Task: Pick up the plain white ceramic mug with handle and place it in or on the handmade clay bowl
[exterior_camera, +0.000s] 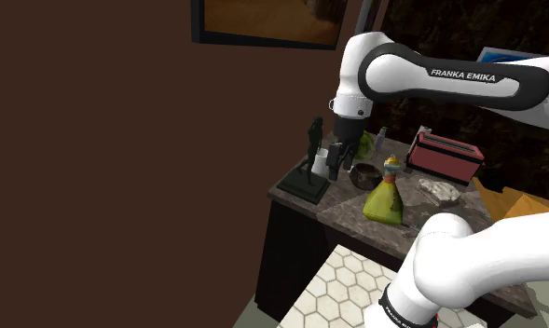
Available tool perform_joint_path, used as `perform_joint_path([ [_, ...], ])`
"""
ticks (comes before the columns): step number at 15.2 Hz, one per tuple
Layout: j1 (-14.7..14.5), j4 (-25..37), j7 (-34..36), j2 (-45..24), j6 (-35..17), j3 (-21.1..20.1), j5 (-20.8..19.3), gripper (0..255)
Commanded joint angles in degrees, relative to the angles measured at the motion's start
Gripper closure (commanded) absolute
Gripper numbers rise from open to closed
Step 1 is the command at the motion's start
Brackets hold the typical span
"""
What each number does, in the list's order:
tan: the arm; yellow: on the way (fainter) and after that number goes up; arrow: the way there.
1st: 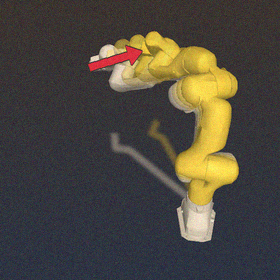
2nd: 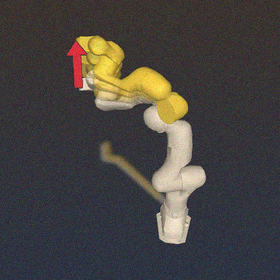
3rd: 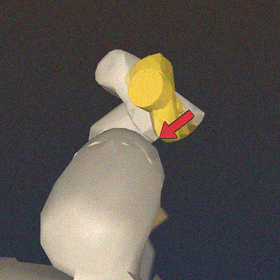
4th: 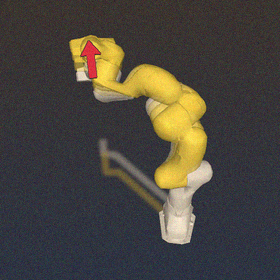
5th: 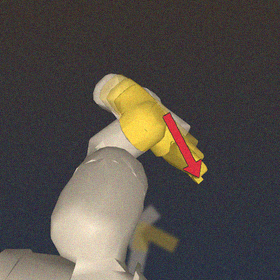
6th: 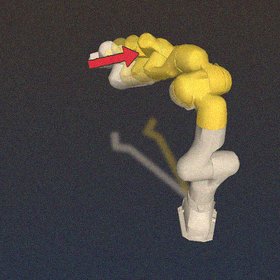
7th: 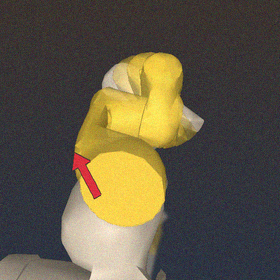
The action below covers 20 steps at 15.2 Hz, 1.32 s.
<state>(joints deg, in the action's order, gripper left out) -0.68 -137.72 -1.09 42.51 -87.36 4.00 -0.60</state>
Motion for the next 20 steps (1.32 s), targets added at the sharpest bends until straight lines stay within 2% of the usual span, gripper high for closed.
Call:
perform_joint_path([
  [1, 0.0, 0.0, 0.0, 0.0, 0.0, 0.0, 0.0, 0],
  [12, 3.69, 0.26, -11.42, -12.26, -16.77, 10.73, -6.67, 0],
  [20, 4.66, 6.02, -20.43, -25.55, -27.83, 18.44, -6.16, 0],
])
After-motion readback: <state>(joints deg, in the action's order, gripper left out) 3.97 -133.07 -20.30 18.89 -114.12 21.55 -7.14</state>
